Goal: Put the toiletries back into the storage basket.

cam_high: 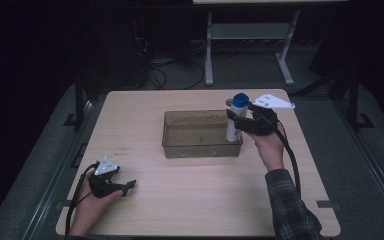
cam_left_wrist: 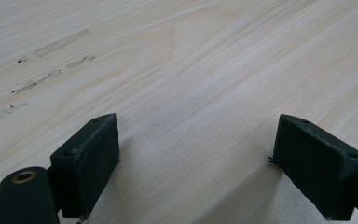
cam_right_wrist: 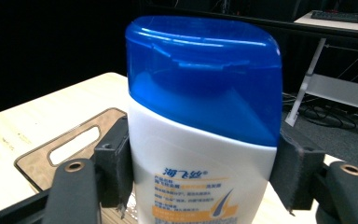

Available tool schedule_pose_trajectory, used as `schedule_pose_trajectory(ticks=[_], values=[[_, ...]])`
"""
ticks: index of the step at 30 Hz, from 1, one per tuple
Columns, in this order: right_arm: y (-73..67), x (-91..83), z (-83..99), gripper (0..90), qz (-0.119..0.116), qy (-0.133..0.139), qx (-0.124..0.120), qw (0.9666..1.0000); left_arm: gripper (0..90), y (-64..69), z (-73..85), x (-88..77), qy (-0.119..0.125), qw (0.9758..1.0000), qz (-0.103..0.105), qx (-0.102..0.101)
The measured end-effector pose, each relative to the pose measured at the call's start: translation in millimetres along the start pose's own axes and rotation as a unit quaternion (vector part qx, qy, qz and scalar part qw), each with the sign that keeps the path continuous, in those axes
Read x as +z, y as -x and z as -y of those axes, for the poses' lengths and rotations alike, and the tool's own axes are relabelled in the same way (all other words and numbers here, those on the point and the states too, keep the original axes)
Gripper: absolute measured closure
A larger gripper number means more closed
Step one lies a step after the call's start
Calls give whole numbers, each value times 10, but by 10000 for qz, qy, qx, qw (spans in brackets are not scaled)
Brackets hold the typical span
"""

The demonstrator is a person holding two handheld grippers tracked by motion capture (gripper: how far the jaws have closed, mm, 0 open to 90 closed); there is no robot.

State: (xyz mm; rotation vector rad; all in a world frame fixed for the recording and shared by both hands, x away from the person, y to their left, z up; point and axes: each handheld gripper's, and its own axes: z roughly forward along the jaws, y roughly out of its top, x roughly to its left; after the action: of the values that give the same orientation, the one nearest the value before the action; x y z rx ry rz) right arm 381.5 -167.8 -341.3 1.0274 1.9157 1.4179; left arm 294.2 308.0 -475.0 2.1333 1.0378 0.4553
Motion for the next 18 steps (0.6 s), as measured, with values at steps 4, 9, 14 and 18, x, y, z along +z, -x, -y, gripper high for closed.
schedule_pose_trajectory(ticks=[4,9,14,18], values=[[-10,51,27,334,-19,-84,9,10000,131,1,0,-1,1,10000,7,-10],[-12,95,58,333,-17,-171,16,9999,131,1,0,1,9,10000,5,-12],[-19,134,86,333,-34,-280,-14,9996,131,1,0,-1,-2,10000,10,-8],[-26,168,115,333,-44,-362,-12,9993,131,0,0,-1,-3,10000,9,-1]])
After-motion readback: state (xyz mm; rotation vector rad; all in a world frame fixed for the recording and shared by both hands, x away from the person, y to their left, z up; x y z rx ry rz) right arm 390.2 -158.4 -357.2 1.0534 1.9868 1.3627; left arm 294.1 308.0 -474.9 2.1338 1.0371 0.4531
